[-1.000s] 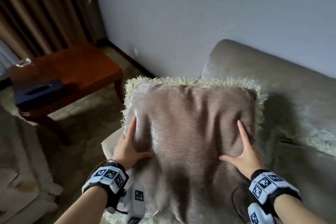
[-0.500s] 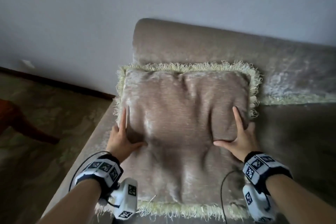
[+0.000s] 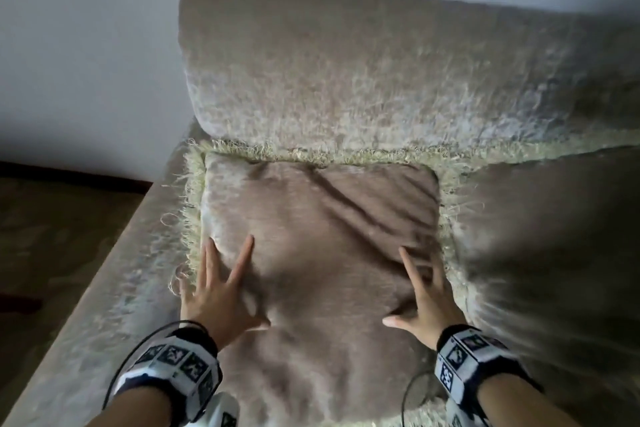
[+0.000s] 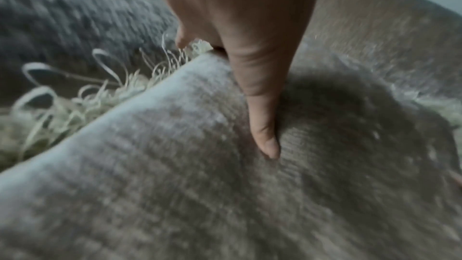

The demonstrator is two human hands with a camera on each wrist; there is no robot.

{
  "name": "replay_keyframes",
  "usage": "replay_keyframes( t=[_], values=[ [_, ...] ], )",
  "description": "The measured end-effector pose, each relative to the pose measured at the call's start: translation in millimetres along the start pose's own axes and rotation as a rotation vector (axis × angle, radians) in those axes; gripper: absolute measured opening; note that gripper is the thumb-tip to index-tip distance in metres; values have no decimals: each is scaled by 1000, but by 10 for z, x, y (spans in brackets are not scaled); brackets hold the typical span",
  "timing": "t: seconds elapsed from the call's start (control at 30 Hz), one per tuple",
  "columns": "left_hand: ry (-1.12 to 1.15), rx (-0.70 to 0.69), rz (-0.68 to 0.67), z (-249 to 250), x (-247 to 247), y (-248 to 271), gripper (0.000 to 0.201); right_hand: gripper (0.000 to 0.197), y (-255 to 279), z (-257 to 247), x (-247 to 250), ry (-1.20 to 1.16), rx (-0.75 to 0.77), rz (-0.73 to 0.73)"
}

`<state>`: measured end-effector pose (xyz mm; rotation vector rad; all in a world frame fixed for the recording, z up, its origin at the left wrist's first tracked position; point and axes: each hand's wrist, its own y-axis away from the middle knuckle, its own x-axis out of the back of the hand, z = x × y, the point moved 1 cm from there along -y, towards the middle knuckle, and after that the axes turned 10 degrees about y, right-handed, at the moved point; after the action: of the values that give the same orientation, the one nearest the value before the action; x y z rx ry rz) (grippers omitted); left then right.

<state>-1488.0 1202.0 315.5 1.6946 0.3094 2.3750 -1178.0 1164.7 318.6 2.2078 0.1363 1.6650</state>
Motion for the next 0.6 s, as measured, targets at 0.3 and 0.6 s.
replay_keyframes(
  t=[0.3, 0.6],
  values=[
    [-41, -98, 113, -107, -15, -40, 126, 123, -98, 126, -219, -93, 3, 114],
    [-182, -335, 135, 149, 769, -625, 110, 132, -85, 510, -251, -217, 39, -22]
  ],
)
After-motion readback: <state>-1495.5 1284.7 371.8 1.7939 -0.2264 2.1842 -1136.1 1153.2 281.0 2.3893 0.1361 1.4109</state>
